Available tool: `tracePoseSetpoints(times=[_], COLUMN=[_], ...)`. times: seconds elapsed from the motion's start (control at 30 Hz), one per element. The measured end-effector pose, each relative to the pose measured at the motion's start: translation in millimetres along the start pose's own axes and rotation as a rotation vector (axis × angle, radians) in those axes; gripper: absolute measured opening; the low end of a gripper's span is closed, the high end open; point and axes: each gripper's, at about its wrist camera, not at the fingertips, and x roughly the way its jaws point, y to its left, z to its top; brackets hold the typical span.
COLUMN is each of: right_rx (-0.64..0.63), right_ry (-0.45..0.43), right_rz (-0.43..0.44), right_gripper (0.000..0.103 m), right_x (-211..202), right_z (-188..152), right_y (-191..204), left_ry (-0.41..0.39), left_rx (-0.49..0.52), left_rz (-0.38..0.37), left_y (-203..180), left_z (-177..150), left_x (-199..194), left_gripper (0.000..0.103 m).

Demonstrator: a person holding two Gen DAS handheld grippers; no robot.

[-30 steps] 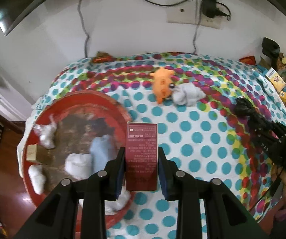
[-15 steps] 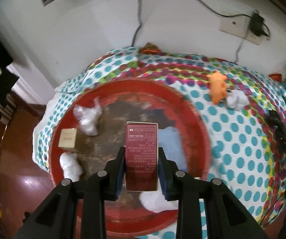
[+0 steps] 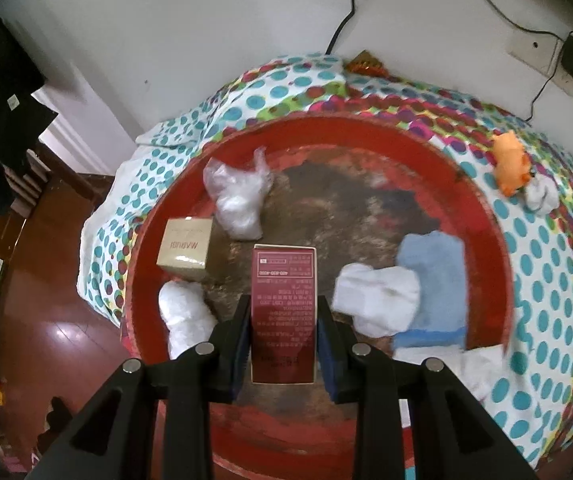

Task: Organize objects
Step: 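Carry the dark-red box into the red tray and open the left tool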

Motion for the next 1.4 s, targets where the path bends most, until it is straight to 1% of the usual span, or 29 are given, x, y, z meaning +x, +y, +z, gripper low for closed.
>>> tracePoseSetpoints(times=[0.3, 0.73, 0.97, 1.13, 1.2, 1.27, 1.4], right_rx=[0.001, 0.002, 0.002, 0.002, 0.003, 0.002, 0.002], right_ry=[0.0, 0.0, 0.0, -0.001, -0.001, -0.001, 0.0], right_rz=[0.001, 0.0, -0.003, -0.004, -0.003, -0.004, -0.004], right_gripper=[0.034, 0.034, 0.034, 0.034, 0.034, 0.034, 0.034], right_x=[1, 1, 1, 1, 1, 1, 1], right_z=[1, 1, 1, 1, 1, 1, 1], right_y=[-1, -2, 0, -1, 0, 0, -1], left_ry=[0.063, 0.099, 0.099, 0.097, 0.092, 0.077, 0.05], left_rx=[-0.018, -0.037, -0.023, -0.015, -0.013, -0.011, 0.023], left_rz=[0.008, 0.024, 0.047, 0.048, 0.033, 0.035, 0.047], left_y=[17, 33, 36, 35, 35, 34, 29], left_z=[-6, -12, -12, -12, -12, -12, -12], left_x=[28, 47, 48, 48, 45, 41, 32], left_gripper=[0.03, 0.03, 0.03, 0.031, 0.038, 0.042, 0.042])
